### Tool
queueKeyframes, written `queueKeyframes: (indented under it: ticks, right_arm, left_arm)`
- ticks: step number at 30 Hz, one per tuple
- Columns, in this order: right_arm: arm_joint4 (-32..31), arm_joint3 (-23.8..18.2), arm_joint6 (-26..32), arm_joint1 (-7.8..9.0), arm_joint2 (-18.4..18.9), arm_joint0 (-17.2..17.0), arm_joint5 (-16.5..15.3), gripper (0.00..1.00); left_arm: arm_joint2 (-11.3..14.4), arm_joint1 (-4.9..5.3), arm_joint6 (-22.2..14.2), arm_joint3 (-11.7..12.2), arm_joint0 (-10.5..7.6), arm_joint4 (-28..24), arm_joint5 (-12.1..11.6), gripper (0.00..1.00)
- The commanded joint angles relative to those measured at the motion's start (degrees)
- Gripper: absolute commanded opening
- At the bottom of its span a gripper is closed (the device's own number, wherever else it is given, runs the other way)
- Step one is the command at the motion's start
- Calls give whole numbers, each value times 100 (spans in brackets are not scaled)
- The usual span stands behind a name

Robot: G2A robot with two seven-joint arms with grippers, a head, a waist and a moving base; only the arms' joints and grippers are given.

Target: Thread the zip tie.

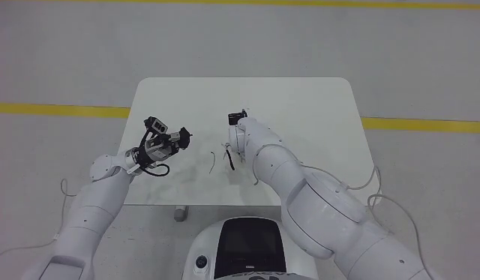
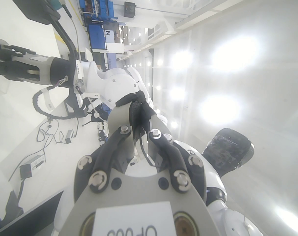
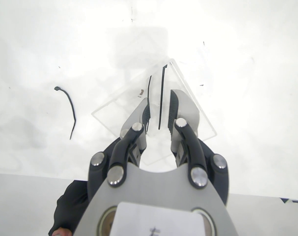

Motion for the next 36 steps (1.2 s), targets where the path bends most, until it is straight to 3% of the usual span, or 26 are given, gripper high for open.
queueKeyframes:
  ticks: [1,5,11,27,32,36]
  right_arm:
    - [-7,0,12,0,-4,-5,0,9]
    - [-28,0,43,2,-10,-19,0,8]
    - [-59,0,77,0,-18,-28,0,15]
    - [-139,0,178,-10,-44,-71,0,13]
    - [-168,0,204,-9,-48,-80,0,11]
    - [-187,0,211,-7,-52,-83,0,1]
  left_arm:
    - [0,0,0,0,0,0,0,0]
    - [0,0,0,0,0,0,0,0]
    - [0,0,0,0,0,0,0,0]
    - [0,0,0,0,0,0,0,0]
    - [0,0,0,0,0,0,0,0]
    - [0,0,0,0,0,0,0,0]
